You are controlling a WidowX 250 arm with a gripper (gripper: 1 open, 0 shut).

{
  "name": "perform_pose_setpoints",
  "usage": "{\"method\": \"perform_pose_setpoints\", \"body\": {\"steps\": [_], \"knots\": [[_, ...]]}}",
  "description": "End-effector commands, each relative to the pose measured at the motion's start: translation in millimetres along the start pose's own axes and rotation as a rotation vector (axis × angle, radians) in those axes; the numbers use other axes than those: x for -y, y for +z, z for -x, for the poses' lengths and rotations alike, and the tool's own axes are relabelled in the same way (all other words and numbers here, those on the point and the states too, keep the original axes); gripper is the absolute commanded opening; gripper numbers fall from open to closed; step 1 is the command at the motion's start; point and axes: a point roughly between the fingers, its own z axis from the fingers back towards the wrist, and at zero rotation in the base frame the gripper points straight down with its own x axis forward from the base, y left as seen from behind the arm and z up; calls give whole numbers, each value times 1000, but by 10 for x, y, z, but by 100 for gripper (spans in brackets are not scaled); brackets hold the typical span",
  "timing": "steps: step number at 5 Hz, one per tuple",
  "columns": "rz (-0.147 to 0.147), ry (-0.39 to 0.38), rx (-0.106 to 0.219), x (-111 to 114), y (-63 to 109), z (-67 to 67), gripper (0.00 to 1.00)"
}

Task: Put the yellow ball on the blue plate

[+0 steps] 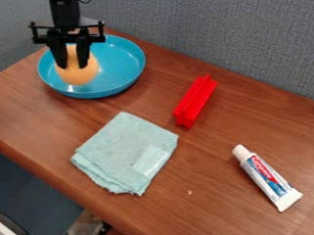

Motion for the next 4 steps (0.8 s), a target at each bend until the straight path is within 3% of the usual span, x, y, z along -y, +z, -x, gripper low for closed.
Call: {"method": "perform_pose_setpoints", "body": {"steps": [1, 4], "knots": [[9, 18, 102, -50, 352, -76, 0], [10, 25, 115, -51, 448, -83, 0]]}}
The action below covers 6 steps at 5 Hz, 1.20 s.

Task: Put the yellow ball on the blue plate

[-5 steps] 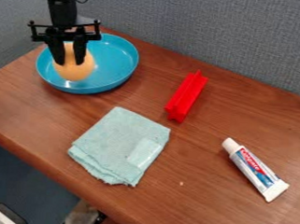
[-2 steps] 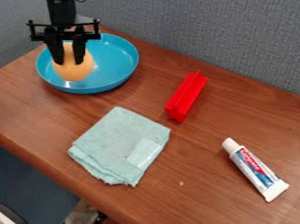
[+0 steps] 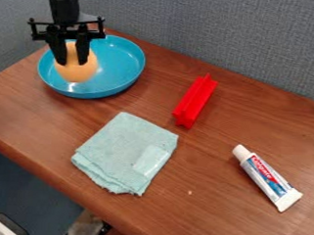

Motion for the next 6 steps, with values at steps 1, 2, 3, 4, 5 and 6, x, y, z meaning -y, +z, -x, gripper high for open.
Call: {"method": "perform_pose_setpoints", "body": {"steps": [1, 2, 3, 4, 5, 6], "knots": [[6, 18, 120, -46, 402, -93, 0], [4, 12, 115, -46, 342, -113, 0], [-7, 16, 106, -65, 303, -150, 100], [-11, 12, 105, -73, 316, -158, 100], [-16, 9, 101, -78, 302, -159, 100], [-21, 4, 96, -82, 285, -159, 100]]}}
